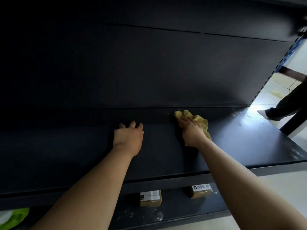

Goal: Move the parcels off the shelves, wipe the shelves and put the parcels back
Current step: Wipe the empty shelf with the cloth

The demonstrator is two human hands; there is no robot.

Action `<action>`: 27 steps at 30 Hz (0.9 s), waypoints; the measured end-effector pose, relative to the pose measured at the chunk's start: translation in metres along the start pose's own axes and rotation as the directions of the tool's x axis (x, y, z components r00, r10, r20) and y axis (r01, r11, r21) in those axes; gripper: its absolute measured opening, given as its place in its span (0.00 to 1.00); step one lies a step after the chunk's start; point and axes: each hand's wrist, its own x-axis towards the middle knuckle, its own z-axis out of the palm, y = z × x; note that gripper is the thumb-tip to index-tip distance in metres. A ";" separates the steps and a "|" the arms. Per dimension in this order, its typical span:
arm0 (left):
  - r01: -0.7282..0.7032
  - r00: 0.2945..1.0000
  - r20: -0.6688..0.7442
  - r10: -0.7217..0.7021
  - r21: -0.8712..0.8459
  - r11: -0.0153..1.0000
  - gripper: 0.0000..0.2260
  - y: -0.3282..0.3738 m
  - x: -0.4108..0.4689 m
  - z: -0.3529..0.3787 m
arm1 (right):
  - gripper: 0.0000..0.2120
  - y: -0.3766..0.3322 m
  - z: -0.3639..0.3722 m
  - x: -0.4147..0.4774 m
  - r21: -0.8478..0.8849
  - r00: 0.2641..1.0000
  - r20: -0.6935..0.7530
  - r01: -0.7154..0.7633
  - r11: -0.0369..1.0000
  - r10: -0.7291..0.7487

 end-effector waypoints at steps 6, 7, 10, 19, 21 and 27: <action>0.035 0.999 -0.018 -0.035 -0.015 0.999 0.21 0.006 0.001 -0.001 | 0.32 -0.047 0.007 0.028 0.009 0.957 0.101 0.271 0.963 -0.270; 0.037 0.999 -0.032 -0.038 -0.019 0.999 0.21 0.006 0.001 -0.001 | 0.32 -0.056 0.008 0.036 -0.011 0.951 0.121 0.289 0.957 -0.286; 0.040 0.997 -0.067 -0.040 -0.014 0.999 0.21 0.008 0.004 0.001 | 0.32 -0.070 0.012 0.062 -0.058 0.946 0.146 0.300 0.952 -0.289; 0.103 0.992 -0.066 -0.105 -0.039 0.994 0.22 0.011 0.009 0.006 | 0.31 -0.026 0.007 0.077 -0.007 0.996 0.042 0.081 0.997 -0.081; 0.108 0.993 -0.050 -0.109 -0.028 0.994 0.22 0.011 0.009 0.008 | 0.31 -0.005 0.002 0.072 -0.018 0.999 0.041 -0.019 1.000 0.020; 0.112 0.993 -0.041 -0.113 -0.016 0.994 0.22 0.013 0.009 0.009 | 0.35 0.045 -0.008 0.044 -0.026 0.966 0.023 -0.256 0.966 0.256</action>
